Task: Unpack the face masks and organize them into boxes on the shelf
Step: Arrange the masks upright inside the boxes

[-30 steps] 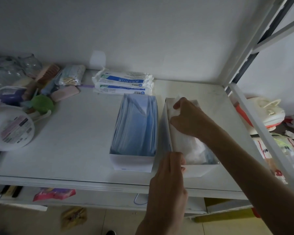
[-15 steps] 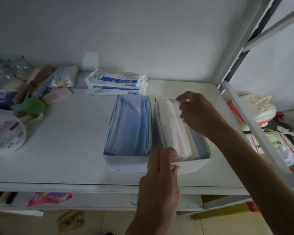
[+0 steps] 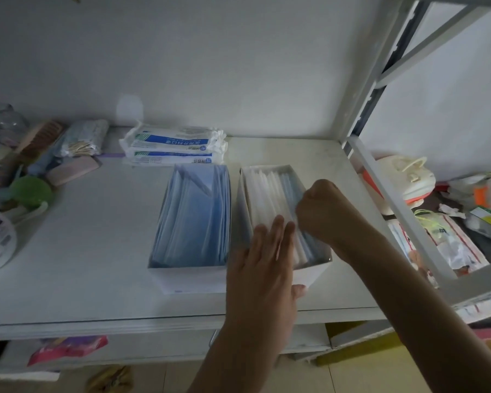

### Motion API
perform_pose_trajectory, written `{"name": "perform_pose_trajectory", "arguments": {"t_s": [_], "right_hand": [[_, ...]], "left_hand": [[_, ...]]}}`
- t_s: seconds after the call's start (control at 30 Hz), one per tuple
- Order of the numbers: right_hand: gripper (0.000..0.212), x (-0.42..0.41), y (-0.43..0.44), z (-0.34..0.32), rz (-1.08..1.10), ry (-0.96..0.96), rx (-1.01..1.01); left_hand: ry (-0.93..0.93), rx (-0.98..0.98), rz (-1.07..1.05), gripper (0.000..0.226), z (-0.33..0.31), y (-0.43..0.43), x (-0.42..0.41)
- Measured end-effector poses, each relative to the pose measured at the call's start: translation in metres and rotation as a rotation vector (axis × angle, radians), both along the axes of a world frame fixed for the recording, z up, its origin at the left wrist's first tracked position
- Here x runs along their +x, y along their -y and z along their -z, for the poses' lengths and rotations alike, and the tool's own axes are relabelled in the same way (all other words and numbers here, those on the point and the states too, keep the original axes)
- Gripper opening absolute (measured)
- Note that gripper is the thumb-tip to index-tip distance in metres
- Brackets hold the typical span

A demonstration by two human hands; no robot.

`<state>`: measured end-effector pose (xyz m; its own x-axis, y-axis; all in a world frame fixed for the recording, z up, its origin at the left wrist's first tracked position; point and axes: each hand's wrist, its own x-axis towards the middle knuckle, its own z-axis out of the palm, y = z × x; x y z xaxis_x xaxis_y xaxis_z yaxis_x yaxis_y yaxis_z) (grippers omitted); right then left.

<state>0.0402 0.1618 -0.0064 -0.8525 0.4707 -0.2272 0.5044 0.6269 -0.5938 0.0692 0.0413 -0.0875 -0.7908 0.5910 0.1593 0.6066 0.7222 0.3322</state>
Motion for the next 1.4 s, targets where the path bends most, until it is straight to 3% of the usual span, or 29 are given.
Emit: {"name": "perform_pose_trajectory", "arguments": {"t_s": [0.1, 0.23, 0.4, 0.5, 0.63, 0.73, 0.8, 0.93, 1.23, 1.33, 1.4], "right_hand": [[0.009, -0.006, -0.002, 0.0, 0.021, 0.033, -0.031], [0.029, -0.015, -0.007, 0.007, -0.078, 0.136, 0.044], [0.027, -0.015, -0.004, 0.013, -0.205, 0.178, 0.162], [0.018, -0.014, -0.001, 0.013, -0.244, 0.171, 0.136], [0.028, -0.016, 0.0, 0.015, -0.186, 0.11, 0.082], [0.004, -0.017, -0.001, 0.017, -0.162, 0.131, 0.127], [0.011, -0.017, 0.001, 0.019, -0.174, 0.159, 0.157], [0.003, -0.015, 0.011, 0.021, -0.205, 0.255, 0.175], [0.031, -0.017, 0.021, 0.021, -0.161, 0.238, 0.18], [0.017, -0.013, 0.023, 0.018, -0.16, 0.211, 0.194], [0.022, -0.011, 0.019, 0.015, -0.16, 0.175, 0.198]], "left_hand": [[-0.008, 0.046, -0.021, 0.099, 0.009, -0.002, 0.0], [-0.029, 0.093, -0.013, 0.093, 0.009, -0.002, -0.005], [0.065, 0.163, -0.008, 0.089, 0.006, 0.001, -0.004], [0.066, 0.196, -0.016, 0.089, 0.002, 0.006, -0.007], [0.074, 0.165, -0.047, 0.103, 0.003, 0.004, -0.004], [0.024, 0.181, -0.046, 0.107, 0.009, 0.002, -0.005], [-0.004, 0.172, -0.052, 0.107, 0.005, 0.002, -0.005], [-0.017, 0.153, -0.09, 0.106, 0.004, 0.001, -0.005], [-0.046, 0.162, -0.103, 0.113, 0.013, -0.003, -0.007], [-0.011, 0.163, -0.102, 0.106, 0.013, -0.001, -0.007], [0.015, 0.15, -0.059, 0.096, 0.011, 0.002, -0.006]]}}
